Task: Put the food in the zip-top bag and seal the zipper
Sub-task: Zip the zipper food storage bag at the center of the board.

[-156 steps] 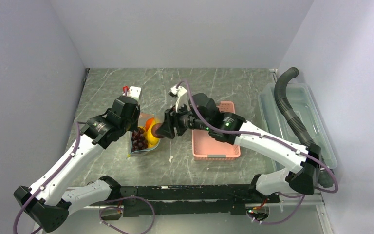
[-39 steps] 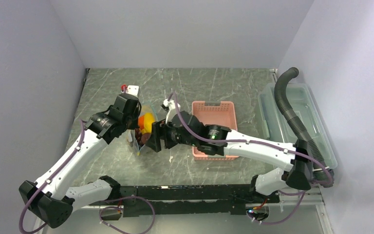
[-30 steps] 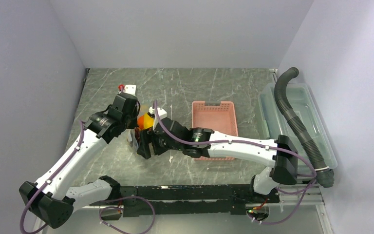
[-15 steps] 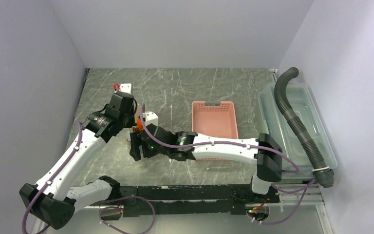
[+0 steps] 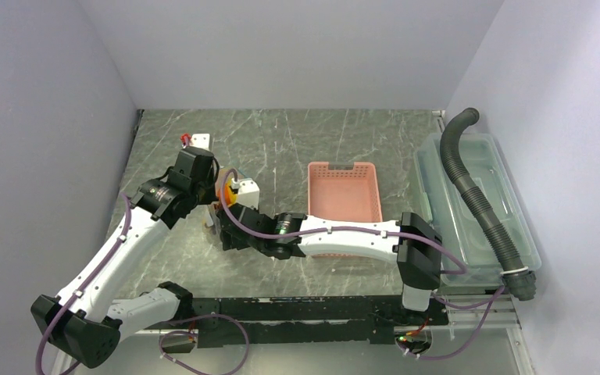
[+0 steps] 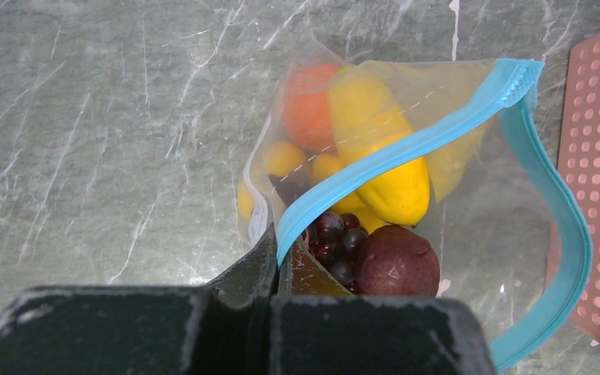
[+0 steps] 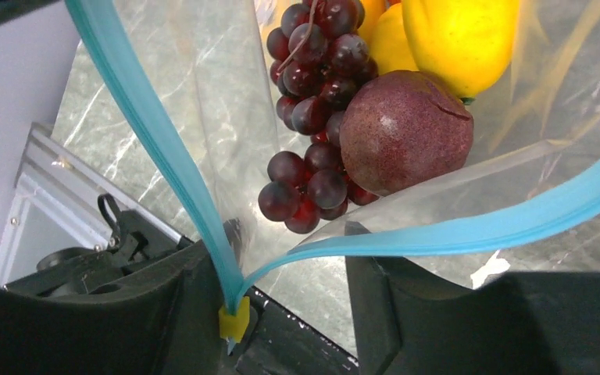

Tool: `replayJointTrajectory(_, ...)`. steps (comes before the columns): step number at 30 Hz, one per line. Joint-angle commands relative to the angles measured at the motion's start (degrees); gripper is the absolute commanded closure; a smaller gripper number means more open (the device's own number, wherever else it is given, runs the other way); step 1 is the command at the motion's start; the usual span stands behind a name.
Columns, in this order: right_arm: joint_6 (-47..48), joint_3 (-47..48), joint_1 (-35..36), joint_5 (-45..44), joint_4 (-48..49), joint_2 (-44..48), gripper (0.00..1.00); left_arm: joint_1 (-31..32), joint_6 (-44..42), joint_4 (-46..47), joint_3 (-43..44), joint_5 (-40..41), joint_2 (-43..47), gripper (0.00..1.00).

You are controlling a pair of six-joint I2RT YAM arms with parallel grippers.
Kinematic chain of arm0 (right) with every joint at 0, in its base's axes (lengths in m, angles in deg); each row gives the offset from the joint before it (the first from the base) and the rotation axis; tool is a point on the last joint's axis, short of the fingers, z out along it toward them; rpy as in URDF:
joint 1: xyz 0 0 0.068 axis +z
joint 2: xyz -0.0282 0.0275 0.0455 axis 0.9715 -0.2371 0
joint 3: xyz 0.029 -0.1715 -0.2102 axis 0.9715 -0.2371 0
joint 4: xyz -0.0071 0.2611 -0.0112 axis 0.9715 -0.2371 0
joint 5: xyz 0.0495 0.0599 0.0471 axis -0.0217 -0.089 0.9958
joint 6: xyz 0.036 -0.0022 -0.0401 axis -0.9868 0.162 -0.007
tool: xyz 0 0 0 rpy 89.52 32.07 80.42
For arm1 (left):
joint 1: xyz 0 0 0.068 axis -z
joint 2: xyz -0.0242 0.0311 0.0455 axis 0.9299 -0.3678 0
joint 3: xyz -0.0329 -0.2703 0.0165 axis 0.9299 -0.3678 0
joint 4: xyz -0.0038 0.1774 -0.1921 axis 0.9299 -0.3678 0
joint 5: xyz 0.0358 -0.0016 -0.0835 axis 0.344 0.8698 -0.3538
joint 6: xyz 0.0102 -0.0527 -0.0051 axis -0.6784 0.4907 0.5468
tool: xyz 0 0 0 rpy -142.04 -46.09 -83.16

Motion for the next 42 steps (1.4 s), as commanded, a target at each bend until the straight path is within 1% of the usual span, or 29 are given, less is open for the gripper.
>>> replayJointTrajectory(1, -0.48, 1.39, 0.21, -5.53, -0.58, 0.83, 0.49, -0.26, 0.91, 1.45, 1.3, 0.12, 1.16, 1.0)
replayJointTrajectory(7, 1.13, -1.25, 0.24, -6.05, 1.99, 3.23, 0.64, -0.27, 0.82, 1.36, 1.24, 0.23, 0.99, 1.0)
replayJointTrajectory(17, 3.6, -3.65, 0.21, -9.67, 0.24, 6.47, 1.0, -0.26, 1.16, 1.2, 1.15, 1.18, 1.07, 1.0)
replayJointTrajectory(22, 8.59, -6.33, 0.21, -9.5, 2.11, 9.82, 1.0, -0.31, 1.25, 1.1, 1.21, 1.51, 1.0, 1.0)
replayJointTrajectory(24, 12.75, -6.7, 0.21, -7.0, 3.1, 10.8, 1.0, -0.31, 1.26, 1.05, 1.31, 1.7, 0.9, 1.0)
replayJointTrajectory(27, 19.67, -5.54, 0.21, -3.49, 1.34, 11.33, 1.0, -0.28, 1.28, 0.85, 1.49, 1.9, 0.98, 0.99)
replayJointTrajectory(30, 24.94, -4.96, 0.21, -0.82, -0.81, 12.01, 1.0, -0.35, 1.09, 1.21, 1.44, 1.49, 1.88, 0.89)
replayJointTrajectory(33, 29.3, -5.87, 0.21, 3.04, -1.83, 13.53, 1.0, -0.3, 0.58, 2.22, 0.86, 1.17, 3.72, 0.75)
replayJointTrajectory(37, 31.69, -6.97, 0.21, 4.73, -3.98, 15.59, 1.0, -0.28, -0.02, 3.59, -0.01, 1.2, 6.89, 0.6)
replayJointTrajectory(42, 34.91, -8.47, 0.21, 7.05, -5.11, 19.26, 1.0, -0.34, -1.35, 5.86, -1.19, -0.07, 10.7, 0.5)
